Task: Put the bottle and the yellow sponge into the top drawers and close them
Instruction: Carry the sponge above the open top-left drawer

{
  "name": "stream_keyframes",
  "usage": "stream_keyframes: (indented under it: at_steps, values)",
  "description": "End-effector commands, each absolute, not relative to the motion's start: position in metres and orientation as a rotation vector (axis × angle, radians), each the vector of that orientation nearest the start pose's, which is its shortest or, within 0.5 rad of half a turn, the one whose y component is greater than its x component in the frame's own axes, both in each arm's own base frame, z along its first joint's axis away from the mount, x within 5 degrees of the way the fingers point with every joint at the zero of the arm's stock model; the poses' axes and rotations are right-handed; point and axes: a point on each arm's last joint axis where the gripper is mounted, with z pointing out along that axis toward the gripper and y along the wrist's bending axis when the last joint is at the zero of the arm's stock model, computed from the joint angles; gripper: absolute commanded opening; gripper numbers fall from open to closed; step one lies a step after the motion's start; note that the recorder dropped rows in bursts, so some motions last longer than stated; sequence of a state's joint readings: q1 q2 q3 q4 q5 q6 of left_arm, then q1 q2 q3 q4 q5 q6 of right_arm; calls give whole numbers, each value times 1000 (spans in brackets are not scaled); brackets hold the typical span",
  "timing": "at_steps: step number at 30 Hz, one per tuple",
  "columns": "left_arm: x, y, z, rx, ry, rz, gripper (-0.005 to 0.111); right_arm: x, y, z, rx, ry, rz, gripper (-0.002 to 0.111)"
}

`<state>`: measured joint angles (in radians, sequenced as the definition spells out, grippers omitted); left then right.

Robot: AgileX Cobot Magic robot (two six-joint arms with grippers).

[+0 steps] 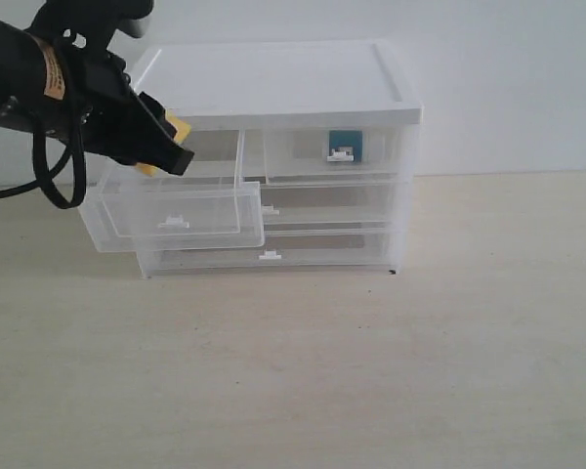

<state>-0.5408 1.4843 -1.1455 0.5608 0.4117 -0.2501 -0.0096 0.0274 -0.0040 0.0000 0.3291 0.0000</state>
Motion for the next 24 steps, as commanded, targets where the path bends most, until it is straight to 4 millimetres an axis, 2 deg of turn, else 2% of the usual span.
stream_keyframes:
  at_steps: [1, 7, 11, 14, 15, 16, 18, 24]
  values:
    - [301, -162, 316, 909, 1972, 117, 4, 55, 0, 183, 8, 1826, -6, 0]
    - [308, -161, 317, 1078, 2012, 77, 4, 55, 0, 183, 8, 1826, -6, 0]
    - [317, -149, 324, 1058, 2002, 51, 4, 55, 0, 183, 8, 1826, -6, 0]
    - [321, -142, 321, 1185, 2018, 66, 4, 55, 0, 183, 8, 1826, -6, 0]
    - [320, -143, 320, 1250, 2015, 61, 4, 55, 0, 183, 8, 1826, -6, 0]
    - [319, -144, 318, 1396, 1990, 64, 4, 55, 0, 183, 8, 1826, -6, 0]
    - [321, -148, 317, 1495, 1950, 42, 4, 55, 0, 183, 8, 1826, -6, 0]
    - [343, -157, 316, 1504, 1921, 31, 4, 55, 0, 183, 8, 1826, -6, 0]
